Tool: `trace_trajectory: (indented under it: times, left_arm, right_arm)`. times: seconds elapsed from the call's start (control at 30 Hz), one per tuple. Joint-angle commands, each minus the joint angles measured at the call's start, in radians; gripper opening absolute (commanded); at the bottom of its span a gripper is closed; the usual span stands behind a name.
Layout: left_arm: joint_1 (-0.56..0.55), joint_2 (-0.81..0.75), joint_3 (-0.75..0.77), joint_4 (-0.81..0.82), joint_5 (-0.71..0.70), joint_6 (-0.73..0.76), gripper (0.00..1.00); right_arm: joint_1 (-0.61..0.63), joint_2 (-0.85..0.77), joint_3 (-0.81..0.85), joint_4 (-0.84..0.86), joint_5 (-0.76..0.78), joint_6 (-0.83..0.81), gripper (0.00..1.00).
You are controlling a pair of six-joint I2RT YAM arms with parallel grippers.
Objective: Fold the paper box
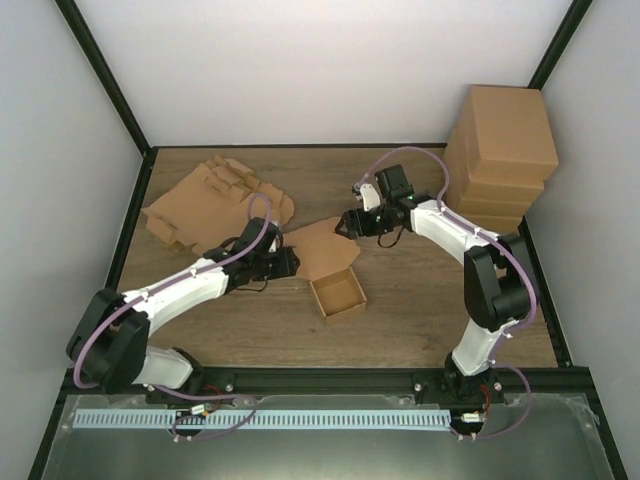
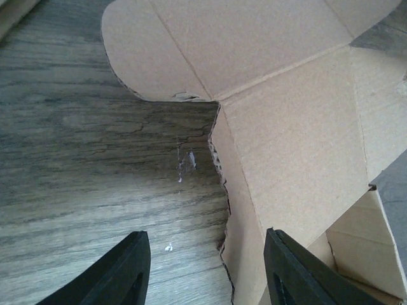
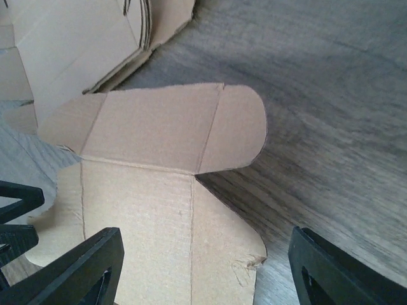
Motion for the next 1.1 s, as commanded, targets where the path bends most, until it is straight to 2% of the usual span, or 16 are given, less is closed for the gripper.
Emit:
trace_trajectory:
  times: [0.0, 0.27, 0.47, 0.63, 0.8, 0.97, 1.07]
  left_arm:
    - [0.004, 0.021, 0.026, 0.044, 0.019, -0.008, 0.5]
    - [0.004, 0.055, 0.046, 0.068, 0.051, -0.008, 0.34]
    - [0.003, 0.064, 0.056, 0.07, 0.052, -0.006, 0.24]
    - [0.002, 0.086, 0.076, 0.058, 0.047, 0.019, 0.11]
    - [0.001, 0.101, 0.108, 0.033, 0.027, 0.054, 0.06]
    - [-0.005, 0.12, 0.156, -0.007, -0.015, 0.113, 0.04]
    - [-0.015, 0.133, 0.187, -0.022, -0.032, 0.142, 0.04]
  right_arm:
    - [0.0, 0.027, 0.034, -0.034, -0.063, -0.044, 0.72]
    - [0.0, 0.036, 0.004, -0.024, -0.037, -0.055, 0.69]
    - [-0.001, 0.037, -0.016, 0.004, 0.067, -0.051, 0.71]
    - [0.0, 0.061, -0.004, 0.004, 0.023, -0.055, 0.69]
    - [-0.001, 0.055, -0.008, 0.0, -0.027, -0.059, 0.57]
    - [0.001, 0.021, -0.01, -0.015, -0.06, -0.054, 0.32]
    - [0.007, -0.003, -0.015, -0.026, -0.049, -0.044, 0.24]
